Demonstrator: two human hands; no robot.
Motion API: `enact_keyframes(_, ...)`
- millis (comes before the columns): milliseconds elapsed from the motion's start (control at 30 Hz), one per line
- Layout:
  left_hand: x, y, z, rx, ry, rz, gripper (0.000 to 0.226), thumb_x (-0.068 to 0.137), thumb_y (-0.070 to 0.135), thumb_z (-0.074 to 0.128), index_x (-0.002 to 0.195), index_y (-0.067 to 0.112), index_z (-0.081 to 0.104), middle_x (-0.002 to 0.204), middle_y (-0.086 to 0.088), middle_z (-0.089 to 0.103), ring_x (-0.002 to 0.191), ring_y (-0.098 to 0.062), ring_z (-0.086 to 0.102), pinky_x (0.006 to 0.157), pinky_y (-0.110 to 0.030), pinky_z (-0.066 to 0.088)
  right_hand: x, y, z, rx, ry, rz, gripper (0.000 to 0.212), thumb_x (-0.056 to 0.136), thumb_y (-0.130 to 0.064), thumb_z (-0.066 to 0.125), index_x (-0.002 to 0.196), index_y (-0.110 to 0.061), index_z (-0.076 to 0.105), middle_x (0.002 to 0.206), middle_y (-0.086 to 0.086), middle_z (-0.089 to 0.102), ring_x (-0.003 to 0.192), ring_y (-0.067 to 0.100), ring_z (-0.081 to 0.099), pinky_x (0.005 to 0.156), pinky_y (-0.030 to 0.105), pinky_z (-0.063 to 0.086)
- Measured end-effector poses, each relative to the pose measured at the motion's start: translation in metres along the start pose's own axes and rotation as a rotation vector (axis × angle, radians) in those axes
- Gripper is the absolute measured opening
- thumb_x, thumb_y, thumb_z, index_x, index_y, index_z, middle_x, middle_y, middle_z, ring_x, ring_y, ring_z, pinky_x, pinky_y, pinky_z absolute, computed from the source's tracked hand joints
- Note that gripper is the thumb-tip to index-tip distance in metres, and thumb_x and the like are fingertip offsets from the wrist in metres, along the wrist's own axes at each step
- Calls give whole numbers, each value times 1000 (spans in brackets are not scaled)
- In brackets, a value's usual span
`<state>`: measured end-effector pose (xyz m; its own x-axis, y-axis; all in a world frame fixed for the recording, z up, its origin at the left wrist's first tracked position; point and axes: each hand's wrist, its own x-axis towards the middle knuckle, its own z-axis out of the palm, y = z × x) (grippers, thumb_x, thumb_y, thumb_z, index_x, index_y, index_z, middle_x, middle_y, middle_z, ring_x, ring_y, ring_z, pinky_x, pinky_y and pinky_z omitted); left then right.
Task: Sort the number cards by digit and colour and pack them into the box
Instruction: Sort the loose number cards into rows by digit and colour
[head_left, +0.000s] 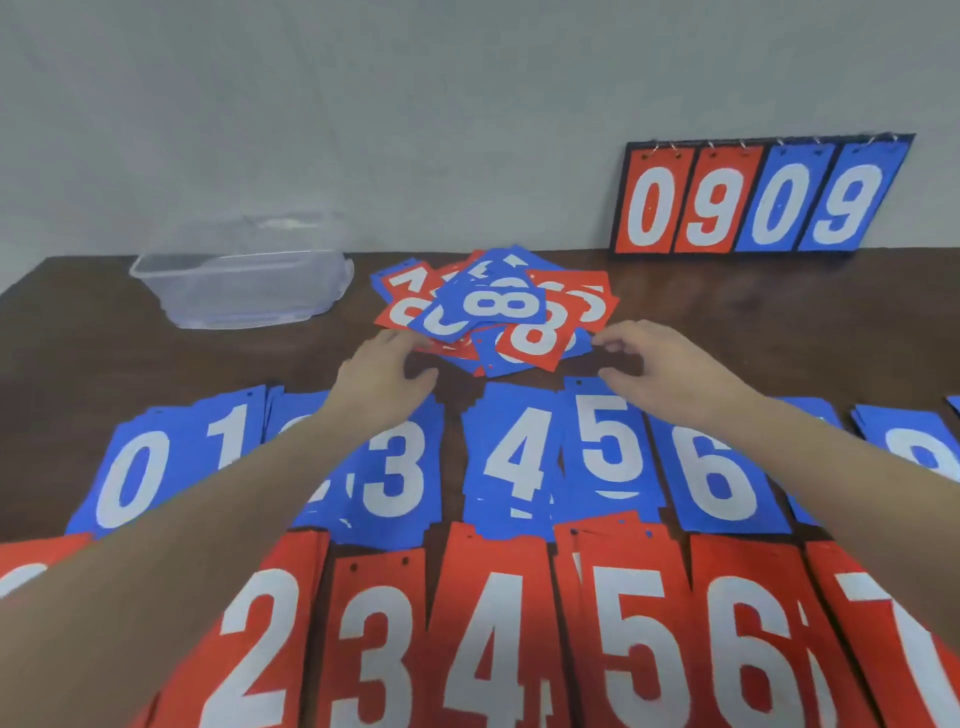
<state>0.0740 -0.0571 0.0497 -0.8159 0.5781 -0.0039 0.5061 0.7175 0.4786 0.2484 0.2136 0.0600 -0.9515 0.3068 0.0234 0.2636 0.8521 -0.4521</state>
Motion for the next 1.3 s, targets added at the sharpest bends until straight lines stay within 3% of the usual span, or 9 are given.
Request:
enact_keyframes(167,26,-31,-4,-40,-7,-8,40,98,32,59,137,28,51,142,4,53,127,-19,53,106,-42,47,32,-20,13,-32,-25,-30,47,98,-29,62,143,-29,51,142,-6,53,129,11,48,104,26,41)
enact_keyframes(300,53,-44,-4,-46,10,-14,45,100,34,57,143,27,45,144,3,53,125,-19,54,103,-36,46,62,-30,26,-56,-39,-97,47,97,-30,63,142,-29,51,147,-6,49,137,15,41,112,32,38)
enact_keyframes(400,72,-46,-3,-19,-21,-17,49,102,38,52,148,30,39,151,1,48,131,-23,52,109,-40,44,87,-36,35,-47,-9,-138,47,98,-28,60,144,-28,49,150,-5,47,140,16,38,114,32,32)
enact_keyframes(533,92,-55,2,131,-132,41,47,107,43,35,153,32,32,158,4,40,145,-18,36,123,-44,18,115,-36,43,-26,-13,-155,60,99,-31,57,154,-32,36,159,-5,39,146,19,32,116,34,29)
enact_keyframes(700,94,-67,0,351,-10,89,44,106,51,29,144,36,46,148,9,48,136,-17,41,110,-48,25,134,-13,55,-211,-187,-164,58,104,-51,40,158,-35,28,165,-7,27,152,19,21,125,39,19)
enact_keyframes(767,92,-72,-3,429,21,86,47,103,55,31,143,36,49,140,7,50,129,-20,43,106,-48,28,135,-1,57,-241,-174,-199,54,103,-55,35,152,-33,43,161,-8,35,151,18,27,124,42,22)
enact_keyframes(867,90,-82,-7,425,35,73,50,98,59,42,139,33,54,128,1,51,125,-23,45,104,-47,32,135,14,56,-145,-42,-202,43,100,-54,46,122,-26,68,139,-4,60,135,20,49,113,33,35)
enact_keyframes(1000,85,-93,-10,324,30,85,54,93,62,52,129,24,62,140,2,49,131,-22,44,109,-43,32,136,19,50,-89,35,-42,36,89,-57,63,96,-22,61,123,-2,60,122,20,51,100,29,37)
enact_keyframes(1300,101,-88,-21,194,-68,-77,76,79,69,68,139,26,51,141,2,49,131,-23,45,109,-44,41,150,5,54,-53,-23,233,81,78,-78,61,141,-30,46,149,-3,47,139,26,42,114,52,36)
